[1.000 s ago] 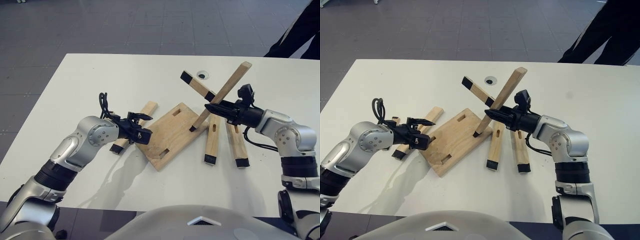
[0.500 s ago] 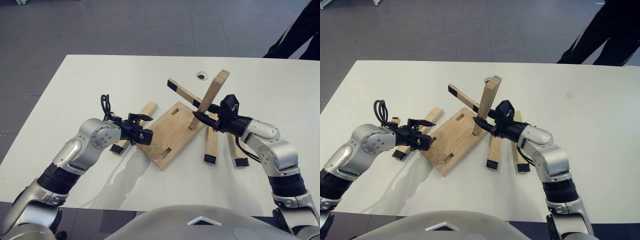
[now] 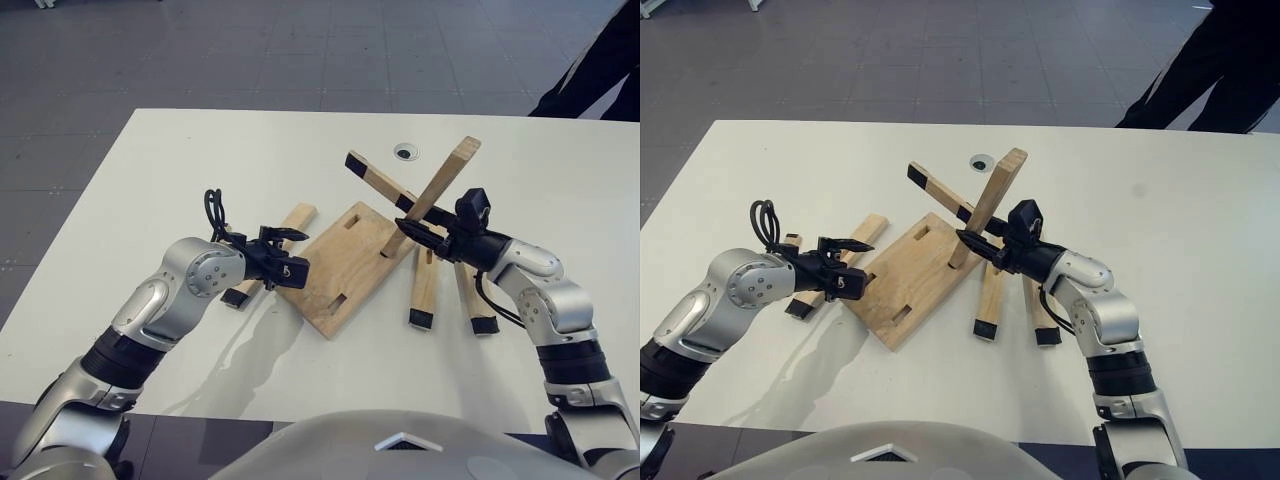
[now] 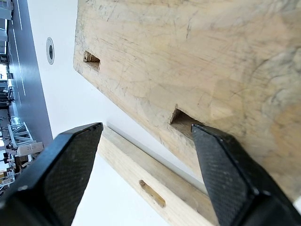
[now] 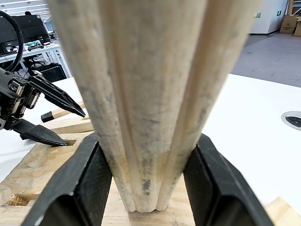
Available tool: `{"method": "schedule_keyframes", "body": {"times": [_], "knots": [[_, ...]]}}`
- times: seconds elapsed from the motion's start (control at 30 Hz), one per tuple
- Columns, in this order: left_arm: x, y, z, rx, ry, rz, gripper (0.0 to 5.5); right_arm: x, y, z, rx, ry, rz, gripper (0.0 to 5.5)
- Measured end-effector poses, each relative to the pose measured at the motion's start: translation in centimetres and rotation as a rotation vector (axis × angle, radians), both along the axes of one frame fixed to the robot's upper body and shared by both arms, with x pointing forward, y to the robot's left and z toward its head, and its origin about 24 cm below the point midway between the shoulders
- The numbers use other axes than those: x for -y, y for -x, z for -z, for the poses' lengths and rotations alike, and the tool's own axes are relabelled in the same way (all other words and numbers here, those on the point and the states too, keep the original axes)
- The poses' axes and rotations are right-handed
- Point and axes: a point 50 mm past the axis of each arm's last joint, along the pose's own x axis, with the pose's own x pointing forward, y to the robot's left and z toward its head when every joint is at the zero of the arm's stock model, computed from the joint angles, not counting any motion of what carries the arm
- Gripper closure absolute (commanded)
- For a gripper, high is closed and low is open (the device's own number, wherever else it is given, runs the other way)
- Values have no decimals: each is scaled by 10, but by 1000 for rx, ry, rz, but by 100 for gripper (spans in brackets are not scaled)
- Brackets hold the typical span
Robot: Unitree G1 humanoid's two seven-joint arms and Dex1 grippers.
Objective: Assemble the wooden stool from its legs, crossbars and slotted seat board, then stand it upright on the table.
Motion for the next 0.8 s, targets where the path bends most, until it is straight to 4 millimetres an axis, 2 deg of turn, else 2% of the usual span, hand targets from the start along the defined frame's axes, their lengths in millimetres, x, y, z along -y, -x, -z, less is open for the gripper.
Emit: {"method": "schedule_keyframes", "body": {"times": [0.37, 0.4, 0.43, 0.53, 0.73, 0.8], "knots": [[1, 0, 0, 0, 5, 2, 199, 2, 1, -6, -51, 16, -5, 347], [1, 0, 0, 0, 5, 3, 199, 3, 1, -7, -53, 20, -5, 311], [1, 0, 0, -1, 6, 4, 199, 3, 2, -8, -58, 27, -7, 298], [2, 1, 0, 1, 9, 8, 199, 10, 13, 13, -210, 70, 8, 244], [3, 1, 0, 2, 10, 9, 199, 12, 12, 10, -226, 79, 23, 126], [2, 1, 0, -1, 9, -3, 199, 15, 12, 13, -227, 142, 21, 126]]}}
